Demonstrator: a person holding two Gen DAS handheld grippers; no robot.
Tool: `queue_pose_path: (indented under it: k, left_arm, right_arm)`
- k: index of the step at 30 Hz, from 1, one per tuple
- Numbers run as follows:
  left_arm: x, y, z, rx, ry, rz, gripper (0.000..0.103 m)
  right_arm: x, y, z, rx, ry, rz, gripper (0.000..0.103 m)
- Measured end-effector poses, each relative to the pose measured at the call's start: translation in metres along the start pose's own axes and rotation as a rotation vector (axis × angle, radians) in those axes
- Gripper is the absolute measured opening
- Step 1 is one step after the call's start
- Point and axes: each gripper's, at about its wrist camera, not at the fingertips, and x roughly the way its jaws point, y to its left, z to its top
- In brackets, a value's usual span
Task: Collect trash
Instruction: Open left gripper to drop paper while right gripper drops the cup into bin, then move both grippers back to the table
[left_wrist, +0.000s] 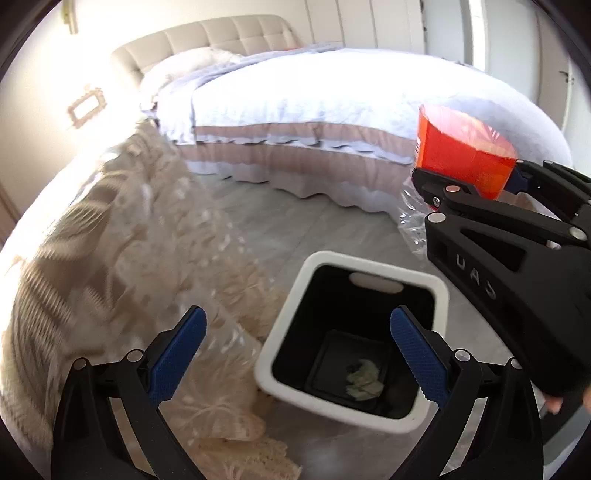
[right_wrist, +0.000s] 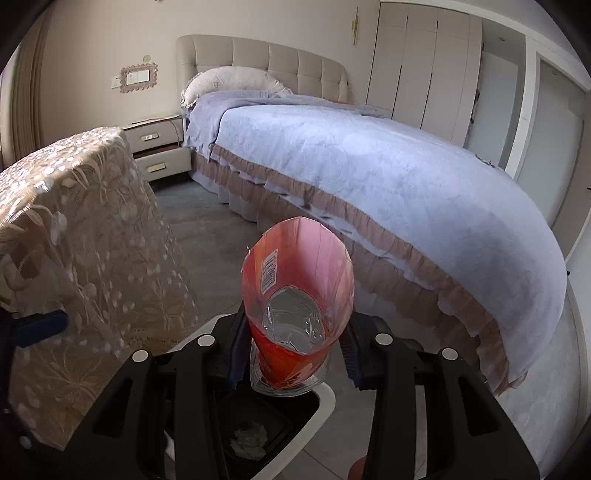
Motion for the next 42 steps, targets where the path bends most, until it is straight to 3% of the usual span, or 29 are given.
queue_pose_path:
  k: [3, 6, 10, 13, 14, 15, 16, 22, 28, 33, 38, 42]
  left_arm:
    - [-0.004, 0.004, 0.001, -0.010, 0.014, -0.037, 0.098]
    - [-0.007, 0.000, -0.001, 0.023, 0.009, 0.000, 0.098]
    - [-0.012, 0.005, -0.004, 0.008, 0.016, -0.040, 0.098]
    - [-0.018, 0.003, -0.005, -0.002, 0.009, -0.057, 0.097]
    - [-0.019, 0.003, -0.005, -0.003, 0.013, -0.057, 0.097]
    - [-0.020, 0.003, -0.006, -0.005, 0.008, -0.071, 0.098]
    - [-0.021, 0.003, -0.006, -0.010, 0.003, -0.087, 0.098]
    - [-0.026, 0.004, -0.005, -0.031, 0.009, -0.130, 0.098]
    - [-0.053, 0.000, 0.008, -0.061, -0.029, -0.227, 0.098]
    - [-0.112, -0.007, 0.015, -0.018, -0.207, -0.195, 0.098]
    - [-0.165, 0.018, 0.014, -0.080, -0.313, -0.175, 0.098]
    - [-0.206, 0.048, 0.001, -0.132, -0.396, -0.078, 0.098]
  right_arm:
    - [0.015, -0.002, -0.011, 0.005, 0.047, 0.056, 0.044]
    - [0.034, -0.016, -0.020, 0.090, 0.107, 0.173, 0.044]
    - [0.057, -0.017, -0.030, 0.079, 0.146, 0.166, 0.044]
    - [0.068, -0.006, -0.039, 0.043, 0.204, 0.214, 0.046]
    - [0.070, -0.004, -0.043, 0.026, 0.212, 0.213, 0.052]
    - [0.072, -0.002, -0.045, 0.006, 0.226, 0.216, 0.079]
    - [0.073, 0.001, -0.048, -0.008, 0.235, 0.228, 0.100]
    - [0.072, 0.011, -0.056, -0.025, 0.251, 0.224, 0.099]
    - [0.039, -0.007, -0.034, 0.051, 0.163, 0.143, 0.099]
    - [-0.022, -0.026, -0.008, 0.069, -0.035, 0.020, 0.099]
    - [-0.085, -0.031, 0.021, 0.107, -0.164, 0.090, 0.099]
    - [-0.131, -0.020, 0.035, 0.104, -0.265, 0.120, 0.099]
